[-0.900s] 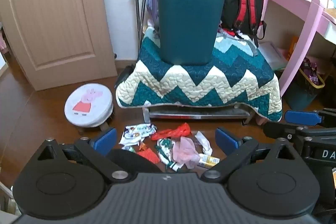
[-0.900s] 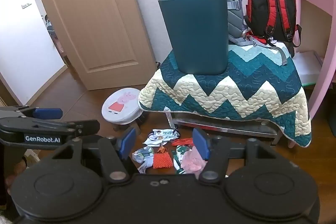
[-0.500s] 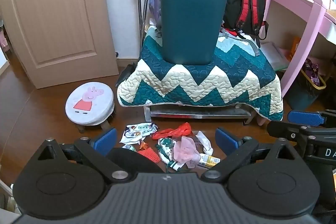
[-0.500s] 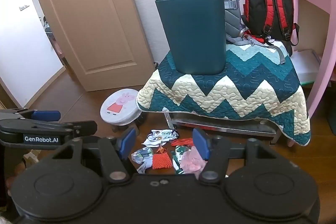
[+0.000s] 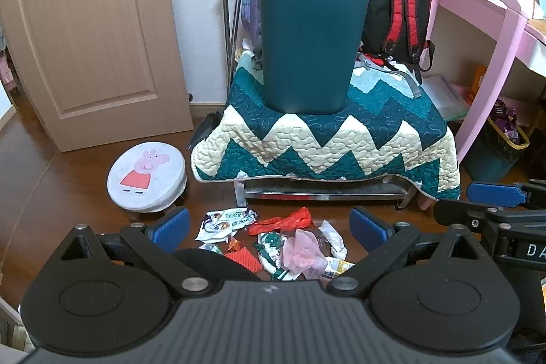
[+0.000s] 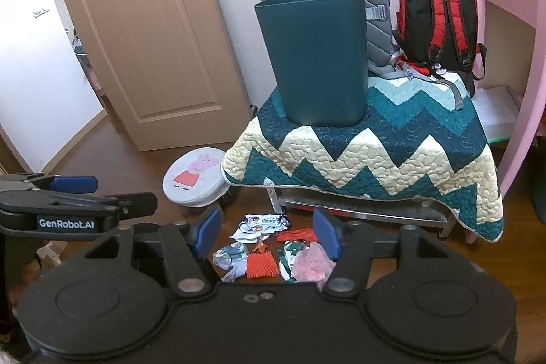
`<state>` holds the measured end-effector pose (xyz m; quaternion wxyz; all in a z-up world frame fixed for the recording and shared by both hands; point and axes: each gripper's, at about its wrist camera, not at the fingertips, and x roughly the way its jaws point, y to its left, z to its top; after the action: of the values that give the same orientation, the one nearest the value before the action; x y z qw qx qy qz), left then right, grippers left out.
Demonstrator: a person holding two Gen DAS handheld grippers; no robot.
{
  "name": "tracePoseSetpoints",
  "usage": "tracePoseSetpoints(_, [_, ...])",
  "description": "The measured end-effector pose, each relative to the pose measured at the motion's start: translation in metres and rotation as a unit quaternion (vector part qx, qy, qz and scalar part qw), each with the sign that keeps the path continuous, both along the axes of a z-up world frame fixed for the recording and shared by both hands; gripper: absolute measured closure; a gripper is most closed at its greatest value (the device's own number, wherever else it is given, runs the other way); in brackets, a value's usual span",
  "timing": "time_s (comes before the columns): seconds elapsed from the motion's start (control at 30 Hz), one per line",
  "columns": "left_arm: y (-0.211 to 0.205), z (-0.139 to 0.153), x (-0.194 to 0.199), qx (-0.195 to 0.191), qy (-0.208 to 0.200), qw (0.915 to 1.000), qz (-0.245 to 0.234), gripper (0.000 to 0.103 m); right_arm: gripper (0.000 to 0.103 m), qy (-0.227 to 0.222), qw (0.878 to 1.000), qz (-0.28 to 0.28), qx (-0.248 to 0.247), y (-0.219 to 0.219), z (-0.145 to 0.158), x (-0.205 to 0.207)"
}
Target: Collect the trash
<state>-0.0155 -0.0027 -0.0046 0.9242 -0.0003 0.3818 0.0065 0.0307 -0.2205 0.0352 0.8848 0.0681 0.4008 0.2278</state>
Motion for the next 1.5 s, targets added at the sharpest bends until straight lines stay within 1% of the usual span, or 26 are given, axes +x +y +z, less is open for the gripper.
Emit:
tracePoseSetpoints(0.03, [0.0002, 0.0026, 0.0053, 0.000, 0.001, 1.0000, -0.001, 0.003, 0.043, -0.003, 1.000, 0.003, 0.001, 0.0005, 0.0011, -0.0002])
tracePoseSetpoints(0.23, [-0.0035, 0.0063, 0.0053, 0.003, -0.010, 0.9998, -0.015, 0.003, 0.043, -0.026, 0.999, 0.018, 0.004, 0.0036, 0.0053, -0.0028])
tracePoseSetpoints(0.4, [-0.0050, 0.0086, 0.0046, 0.003, -0.019, 0.9995, -0.024, 0.003, 0.043, -0.024, 1.000, 0.015, 0.007, 0.0020, 0.0032, -0.0030])
tracePoseSetpoints(1.5, [-0.0057, 0.0118, 0.0048, -0.001, -0.022, 0.9994, -0.026, 0.003, 0.043, -0.028, 0.999, 0.016, 0.006, 0.0032, 0.0060, -0.0047])
